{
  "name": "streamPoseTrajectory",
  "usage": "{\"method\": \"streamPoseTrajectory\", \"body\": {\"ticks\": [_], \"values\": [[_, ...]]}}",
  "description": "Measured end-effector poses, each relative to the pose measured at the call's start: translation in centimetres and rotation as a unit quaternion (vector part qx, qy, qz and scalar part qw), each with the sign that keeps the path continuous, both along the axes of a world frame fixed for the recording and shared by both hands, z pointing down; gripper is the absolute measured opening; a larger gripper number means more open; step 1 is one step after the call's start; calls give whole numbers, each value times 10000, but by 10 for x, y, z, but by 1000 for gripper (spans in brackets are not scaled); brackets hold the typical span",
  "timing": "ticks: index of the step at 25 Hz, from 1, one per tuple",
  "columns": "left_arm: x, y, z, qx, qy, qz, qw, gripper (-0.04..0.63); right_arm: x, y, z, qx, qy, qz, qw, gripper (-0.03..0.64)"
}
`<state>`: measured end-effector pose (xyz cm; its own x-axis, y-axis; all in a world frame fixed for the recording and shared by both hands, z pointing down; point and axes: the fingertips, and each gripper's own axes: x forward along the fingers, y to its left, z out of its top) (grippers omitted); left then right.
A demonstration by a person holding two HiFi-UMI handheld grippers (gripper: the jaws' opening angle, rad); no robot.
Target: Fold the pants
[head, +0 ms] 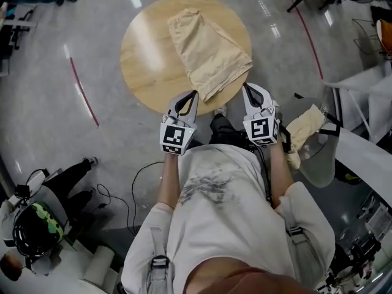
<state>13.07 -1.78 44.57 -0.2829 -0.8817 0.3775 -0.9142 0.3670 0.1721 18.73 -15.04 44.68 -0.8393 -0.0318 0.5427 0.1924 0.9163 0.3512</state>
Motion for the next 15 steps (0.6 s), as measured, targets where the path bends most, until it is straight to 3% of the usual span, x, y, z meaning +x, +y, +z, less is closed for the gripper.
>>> {"method": "streamPoseTrajectory", "body": {"ticks": [15], "values": [[-11, -28, 59, -643, 41, -350, 9973, 8, -35, -46, 63, 434, 512, -1390, 9880, 9]]}}
